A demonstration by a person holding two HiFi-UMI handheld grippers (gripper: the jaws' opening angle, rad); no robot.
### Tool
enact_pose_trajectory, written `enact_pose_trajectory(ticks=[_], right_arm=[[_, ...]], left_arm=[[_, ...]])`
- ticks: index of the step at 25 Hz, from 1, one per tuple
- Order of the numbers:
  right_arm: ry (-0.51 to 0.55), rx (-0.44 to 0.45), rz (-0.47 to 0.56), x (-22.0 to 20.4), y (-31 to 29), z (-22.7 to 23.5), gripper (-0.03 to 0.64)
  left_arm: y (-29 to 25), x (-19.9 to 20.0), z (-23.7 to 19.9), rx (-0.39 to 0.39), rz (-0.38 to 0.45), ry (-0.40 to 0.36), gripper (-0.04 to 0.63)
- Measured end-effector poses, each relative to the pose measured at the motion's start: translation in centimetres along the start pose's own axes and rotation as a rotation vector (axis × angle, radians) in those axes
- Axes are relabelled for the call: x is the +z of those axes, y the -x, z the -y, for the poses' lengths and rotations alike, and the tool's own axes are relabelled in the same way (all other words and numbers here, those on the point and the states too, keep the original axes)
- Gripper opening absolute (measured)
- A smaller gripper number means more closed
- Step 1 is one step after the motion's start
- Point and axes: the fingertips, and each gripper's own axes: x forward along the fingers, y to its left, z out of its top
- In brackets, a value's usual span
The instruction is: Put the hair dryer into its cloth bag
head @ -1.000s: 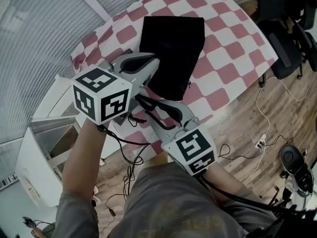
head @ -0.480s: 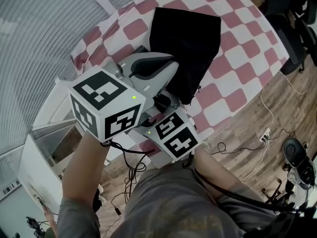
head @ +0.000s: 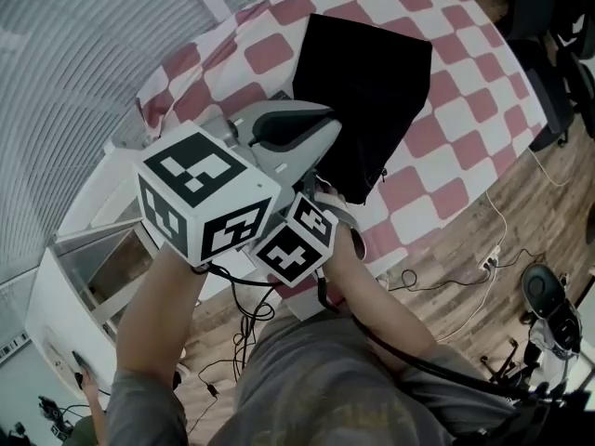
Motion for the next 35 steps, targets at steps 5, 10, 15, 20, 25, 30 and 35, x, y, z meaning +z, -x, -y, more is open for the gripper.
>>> enact_pose_trajectory(ticks=[5,10,15,20,25,30,35], right_arm=[[0.042,0.030,0.028,0.1,1.3,-0.8,0.364],[0.177,0.000,-0.007,-1.4,3.2,-1.6,0.264],[0.309,-0.030,-0.079,-4.9,5.1,-1.6,0.252],[0.357,-0.033,-0.094,-10.0,8.1,-1.4,0.249],[0.343,-0.051,-0.110,-15.0,10.7,-0.4,0.247],[0.342,-0.064,-0.119,-18.7,12.6,0.8,0.247],[0.408,-0.088,-0.148,-19.2,12.5,1.0,0.278]], left_arm=[[0.2,-0.2,-0.6,0.006,0.001,0.006,0.015],[0.4,-0.5,-1.0,0.015,-0.011,0.011,0.015],[0.9,-0.9,-0.9,0.030,-0.018,0.015,0.015],[0.9,-1.2,-0.1,0.043,-0.020,0.024,0.015],[0.8,-1.5,0.9,0.043,-0.013,0.024,0.015],[0.4,-2.1,2.4,0.043,-0.013,0.032,0.015],[-0.4,-2.6,3.9,0.051,-0.026,0.054,0.015]])
